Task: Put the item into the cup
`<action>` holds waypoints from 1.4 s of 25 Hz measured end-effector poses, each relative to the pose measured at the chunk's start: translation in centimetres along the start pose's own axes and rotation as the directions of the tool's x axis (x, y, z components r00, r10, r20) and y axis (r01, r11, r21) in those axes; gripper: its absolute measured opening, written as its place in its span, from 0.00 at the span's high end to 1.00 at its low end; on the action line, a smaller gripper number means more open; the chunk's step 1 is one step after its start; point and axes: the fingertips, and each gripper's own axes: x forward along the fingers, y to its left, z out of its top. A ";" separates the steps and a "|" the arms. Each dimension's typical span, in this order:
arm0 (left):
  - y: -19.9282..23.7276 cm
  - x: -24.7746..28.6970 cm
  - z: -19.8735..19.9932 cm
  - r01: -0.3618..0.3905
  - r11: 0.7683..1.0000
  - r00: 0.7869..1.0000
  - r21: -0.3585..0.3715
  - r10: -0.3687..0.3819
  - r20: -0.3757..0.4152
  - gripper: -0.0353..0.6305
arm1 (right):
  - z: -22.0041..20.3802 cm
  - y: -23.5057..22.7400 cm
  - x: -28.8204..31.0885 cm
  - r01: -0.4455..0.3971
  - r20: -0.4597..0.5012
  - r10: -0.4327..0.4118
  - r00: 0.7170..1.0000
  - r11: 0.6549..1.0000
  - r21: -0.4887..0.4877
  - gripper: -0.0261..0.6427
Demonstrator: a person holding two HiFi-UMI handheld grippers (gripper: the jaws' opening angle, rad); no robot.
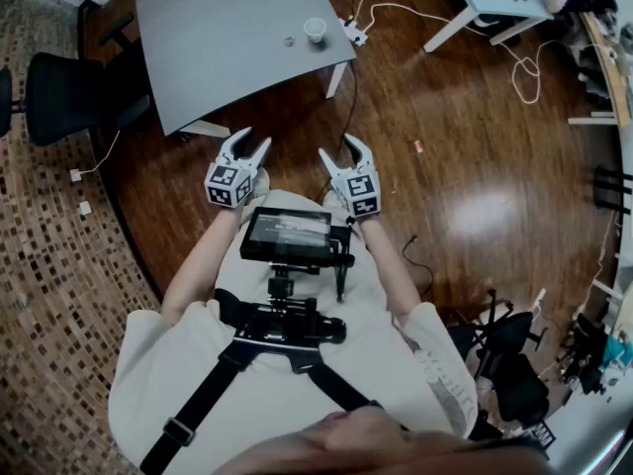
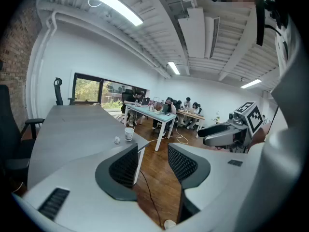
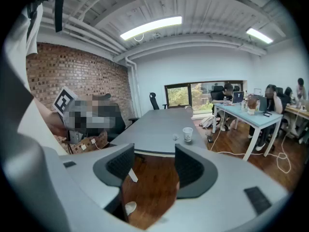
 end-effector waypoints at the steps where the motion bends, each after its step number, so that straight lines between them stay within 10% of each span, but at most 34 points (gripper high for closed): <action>1: 0.1 0.0 -0.1 -0.009 1.000 1.000 -0.006 0.009 0.001 0.65 | 0.4 0.2 -0.1 -0.007 0.008 0.007 1.000 1.000 -0.005 0.55; 21: -9.9 4.0 -0.9 -0.113 0.994 0.994 -0.003 0.113 0.010 0.65 | -1.1 -6.8 -9.2 -0.083 0.043 0.085 0.995 0.995 -0.047 0.55; 35: -6.9 7.2 -0.1 -0.084 0.996 0.996 -0.002 0.084 -0.022 0.65 | 1.0 -7.5 -4.2 -0.083 0.035 0.085 0.996 0.995 -0.049 0.55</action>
